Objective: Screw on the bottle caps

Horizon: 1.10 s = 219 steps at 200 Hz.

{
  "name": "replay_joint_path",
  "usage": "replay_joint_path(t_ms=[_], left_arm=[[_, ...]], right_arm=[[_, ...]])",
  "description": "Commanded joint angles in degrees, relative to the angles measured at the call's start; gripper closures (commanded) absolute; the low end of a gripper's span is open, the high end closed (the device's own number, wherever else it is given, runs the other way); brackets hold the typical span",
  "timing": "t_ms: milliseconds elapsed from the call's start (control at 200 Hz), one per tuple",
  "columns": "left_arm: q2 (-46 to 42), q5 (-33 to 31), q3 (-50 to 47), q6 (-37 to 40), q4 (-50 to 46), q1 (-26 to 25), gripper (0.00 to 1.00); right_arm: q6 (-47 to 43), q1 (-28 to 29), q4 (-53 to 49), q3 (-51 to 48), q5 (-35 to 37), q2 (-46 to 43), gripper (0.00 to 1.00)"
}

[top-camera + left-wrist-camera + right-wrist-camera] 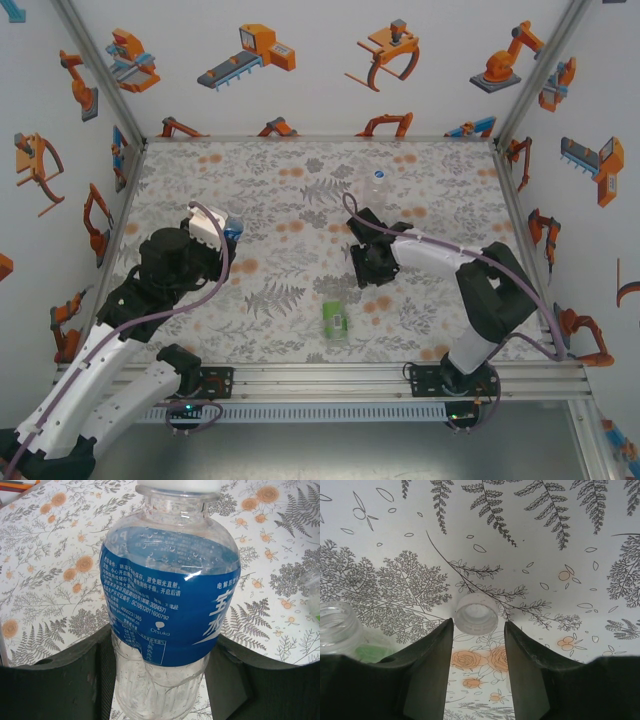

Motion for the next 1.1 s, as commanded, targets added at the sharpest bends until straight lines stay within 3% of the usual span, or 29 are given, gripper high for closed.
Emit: replay_joint_path(t_ms=[0, 1091], left_arm=[[-0.27, 0.49, 0.13, 0.85, 1.47, 0.34, 0.89], [0.03, 0.46, 0.04, 0.84, 1.54, 0.43, 0.88]], right_arm=[[0.83, -0.28, -1.42, 2.12, 0.66, -3.03, 0.54], [1.46, -0.27, 1.04, 2.06, -0.81, -0.09, 0.54]])
